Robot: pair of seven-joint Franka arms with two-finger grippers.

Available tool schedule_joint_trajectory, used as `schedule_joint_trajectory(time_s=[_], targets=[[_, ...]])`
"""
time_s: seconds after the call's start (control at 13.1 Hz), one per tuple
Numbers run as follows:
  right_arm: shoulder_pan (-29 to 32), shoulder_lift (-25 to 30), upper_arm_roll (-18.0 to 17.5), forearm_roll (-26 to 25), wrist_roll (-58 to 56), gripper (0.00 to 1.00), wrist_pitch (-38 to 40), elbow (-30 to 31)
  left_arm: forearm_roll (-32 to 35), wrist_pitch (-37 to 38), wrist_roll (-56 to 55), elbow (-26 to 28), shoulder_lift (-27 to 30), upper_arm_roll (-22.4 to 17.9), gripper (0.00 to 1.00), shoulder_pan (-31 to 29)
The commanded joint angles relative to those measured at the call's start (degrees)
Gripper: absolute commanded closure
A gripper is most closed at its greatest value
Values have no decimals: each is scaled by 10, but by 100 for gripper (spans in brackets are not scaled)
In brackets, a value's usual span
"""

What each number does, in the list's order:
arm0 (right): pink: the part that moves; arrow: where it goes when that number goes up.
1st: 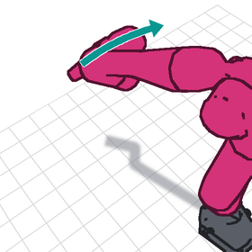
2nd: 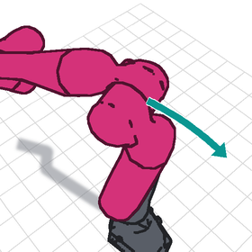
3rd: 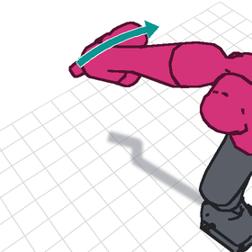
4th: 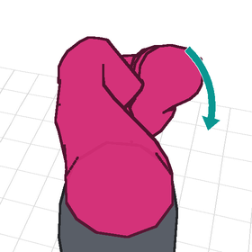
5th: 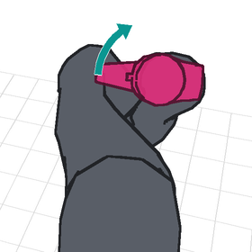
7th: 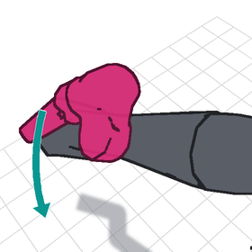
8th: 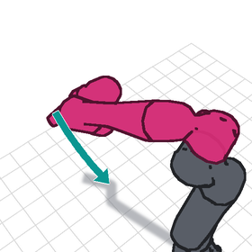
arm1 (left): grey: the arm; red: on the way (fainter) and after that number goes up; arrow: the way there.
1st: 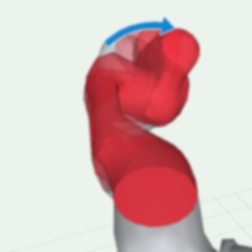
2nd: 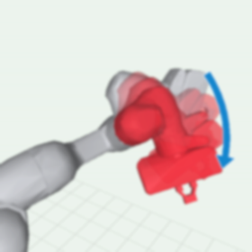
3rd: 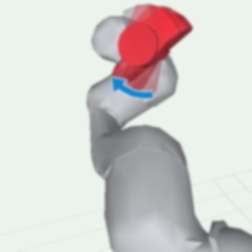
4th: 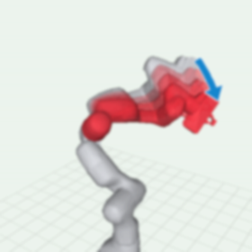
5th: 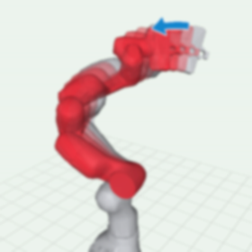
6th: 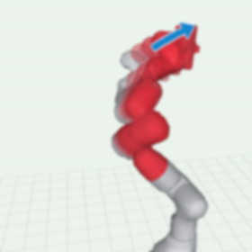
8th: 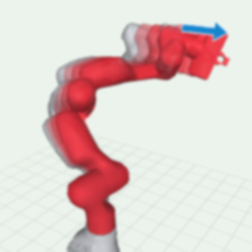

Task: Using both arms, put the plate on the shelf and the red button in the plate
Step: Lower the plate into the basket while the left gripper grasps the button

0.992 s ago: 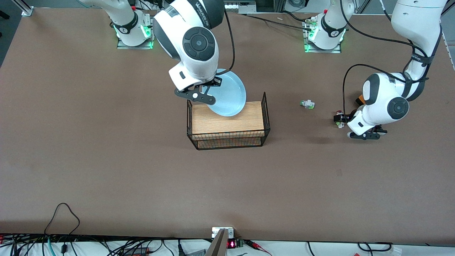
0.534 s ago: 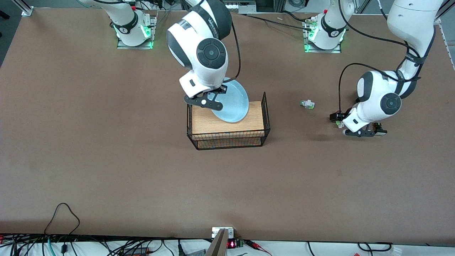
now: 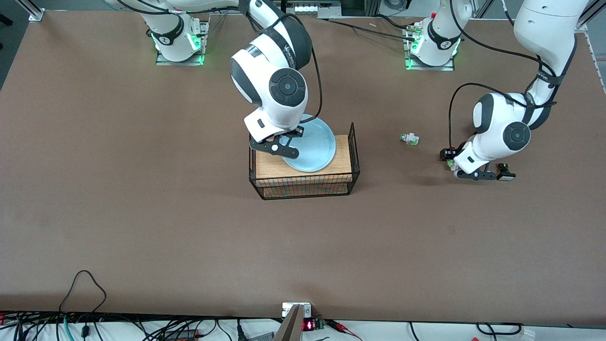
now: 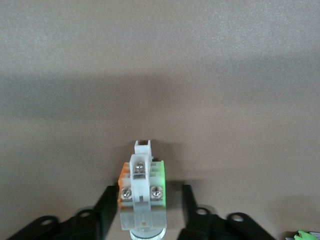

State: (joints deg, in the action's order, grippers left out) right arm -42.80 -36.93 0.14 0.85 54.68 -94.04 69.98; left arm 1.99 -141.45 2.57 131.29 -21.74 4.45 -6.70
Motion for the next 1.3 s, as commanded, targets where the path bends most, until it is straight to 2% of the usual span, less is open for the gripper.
schedule_joint_trajectory(time_s=[0.0,0.31,0.46,0.61,0.69,0.92,0.99,1.22], targets=[[6,-13,4,-13,8,99,-13,2,-4,5,3,4,3,0,98,2],[28,-25,7,-10,1,96,-27,1,-4,28,4,-7,10,0,100,4],[32,-29,7,-10,1,89,-39,1,-4,66,3,-32,14,0,100,4],[36,-29,7,-9,9,71,-39,-1,-4,135,4,-79,20,1,100,0],[38,-29,7,-8,10,59,-40,-3,-4,161,4,-95,25,0,100,0],[38,-24,7,-8,30,14,-73,-17,-4,209,6,-131,52,1,100,1],[36,-24,7,-7,37,10,-87,-28,-4,237,6,-153,59,1,100,1],[36,-24,2,1,81,2,-96,-70,-4,385,7,-285,63,18,100,8]])
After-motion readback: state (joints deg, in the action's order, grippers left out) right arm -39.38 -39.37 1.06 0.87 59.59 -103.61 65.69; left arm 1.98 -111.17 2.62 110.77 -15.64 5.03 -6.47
